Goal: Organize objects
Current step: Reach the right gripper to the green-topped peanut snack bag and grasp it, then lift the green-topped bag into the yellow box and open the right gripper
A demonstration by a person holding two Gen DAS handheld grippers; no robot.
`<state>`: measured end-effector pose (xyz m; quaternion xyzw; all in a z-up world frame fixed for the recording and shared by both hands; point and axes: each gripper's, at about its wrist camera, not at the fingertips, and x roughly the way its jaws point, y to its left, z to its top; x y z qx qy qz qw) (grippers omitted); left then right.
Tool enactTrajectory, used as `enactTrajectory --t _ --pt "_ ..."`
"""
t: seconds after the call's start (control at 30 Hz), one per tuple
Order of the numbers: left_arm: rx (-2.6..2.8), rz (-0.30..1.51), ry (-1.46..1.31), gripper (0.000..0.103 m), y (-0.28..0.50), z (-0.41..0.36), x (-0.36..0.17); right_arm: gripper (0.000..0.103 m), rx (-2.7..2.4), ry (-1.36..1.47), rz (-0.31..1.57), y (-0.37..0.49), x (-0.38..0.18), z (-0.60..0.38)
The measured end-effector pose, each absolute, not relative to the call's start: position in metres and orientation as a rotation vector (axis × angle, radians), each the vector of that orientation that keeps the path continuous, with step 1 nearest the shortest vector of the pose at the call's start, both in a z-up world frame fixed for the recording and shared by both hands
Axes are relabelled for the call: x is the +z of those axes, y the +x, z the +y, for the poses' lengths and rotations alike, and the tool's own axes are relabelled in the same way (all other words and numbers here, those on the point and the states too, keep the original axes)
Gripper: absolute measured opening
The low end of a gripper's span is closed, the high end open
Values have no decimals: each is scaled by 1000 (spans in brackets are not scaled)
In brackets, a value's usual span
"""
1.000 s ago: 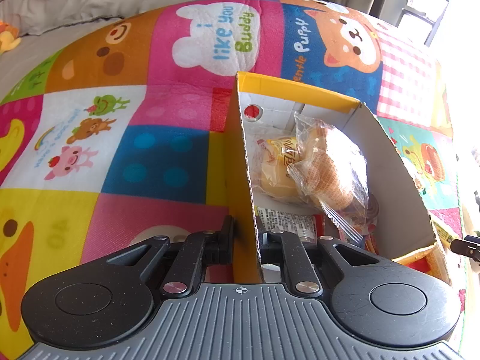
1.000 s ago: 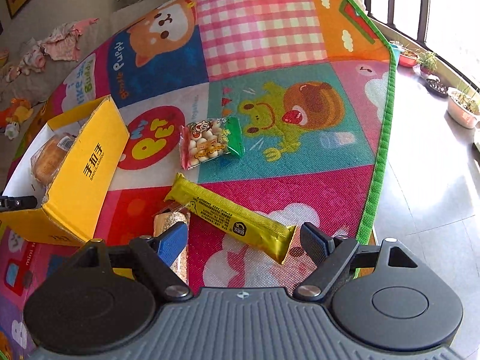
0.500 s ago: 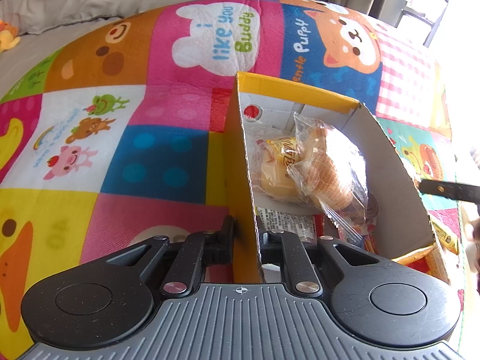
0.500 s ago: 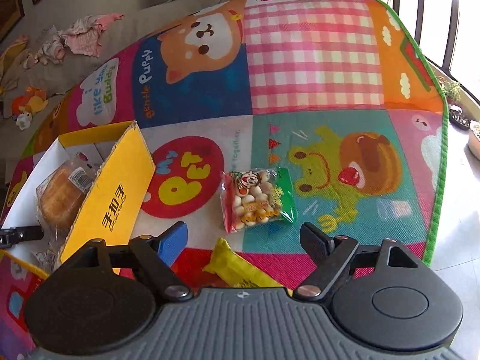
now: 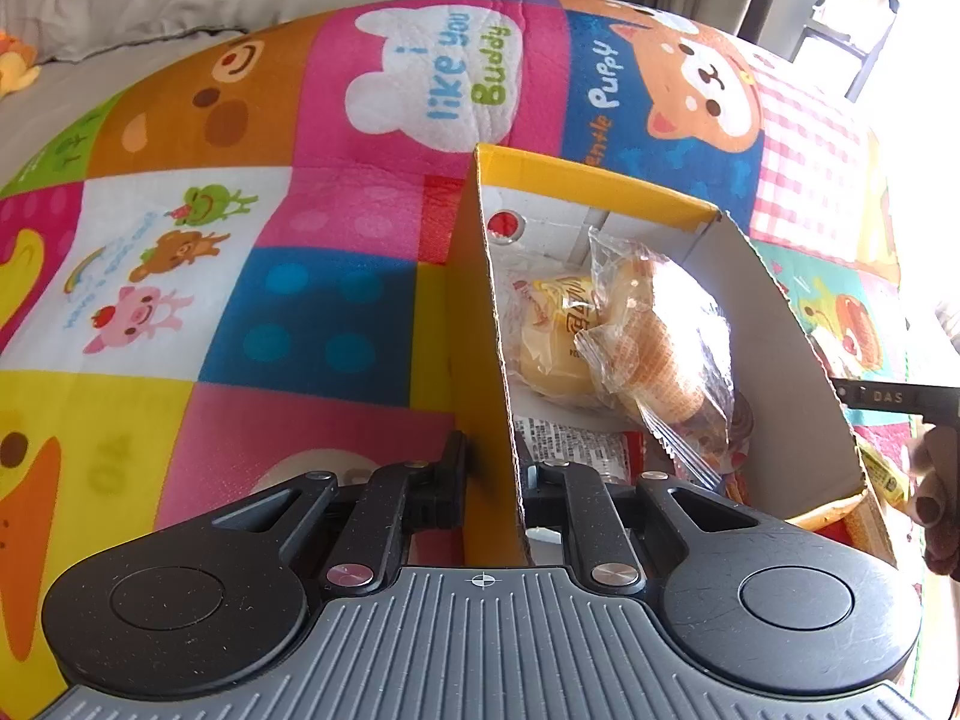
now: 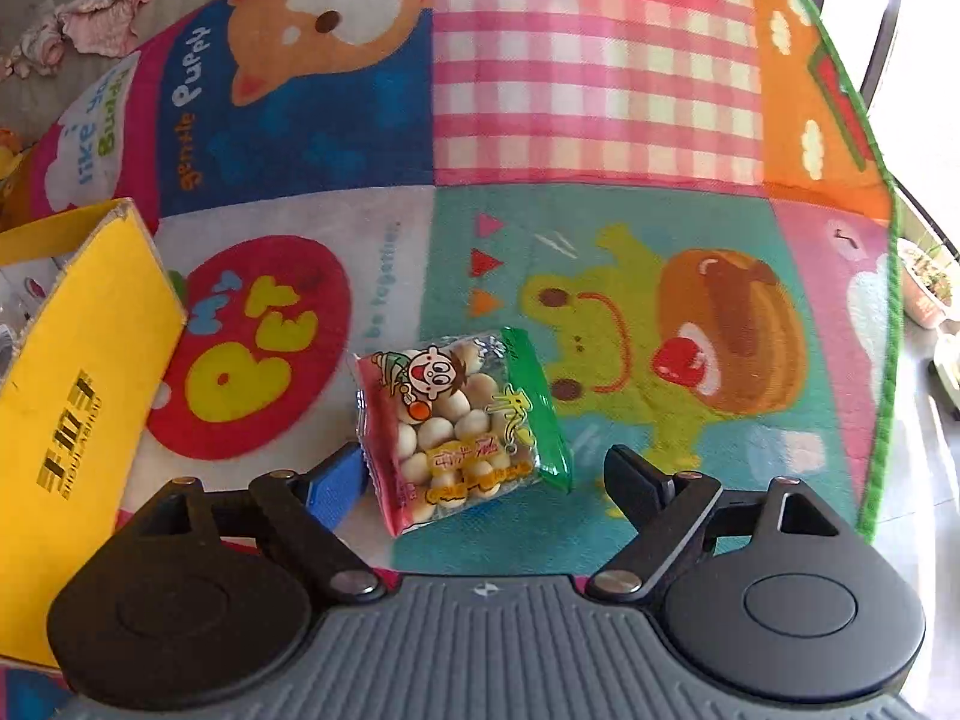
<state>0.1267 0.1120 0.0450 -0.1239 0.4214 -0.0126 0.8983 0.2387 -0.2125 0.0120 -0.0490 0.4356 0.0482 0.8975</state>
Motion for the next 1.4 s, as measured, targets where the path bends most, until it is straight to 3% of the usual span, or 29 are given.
enactTrajectory --t 0.17,0.47,0.63,0.73,0.8,0.87,1.03,1.4 --pt "-28 868 -266 15 126 114 44 85 11 -36 907 234 19 -257" --pt "-26 870 -269 16 126 114 44 86 35 339 943 244 29 -287" --pt "-25 871 -270 16 126 114 44 94 -26 379 921 267 23 -274" --pt "-25 872 -271 16 126 114 44 94 -53 306 907 277 18 -258" --pt "-25 871 -270 16 126 114 44 89 -70 203 903 278 14 -243" --pt "-26 872 -270 16 126 114 44 69 -71 95 898 274 11 -232" --pt "-20 876 -273 16 127 113 43 57 56 74 946 246 20 -224" --pt "-20 876 -281 16 127 114 43 54 325 82 838 140 92 -216"
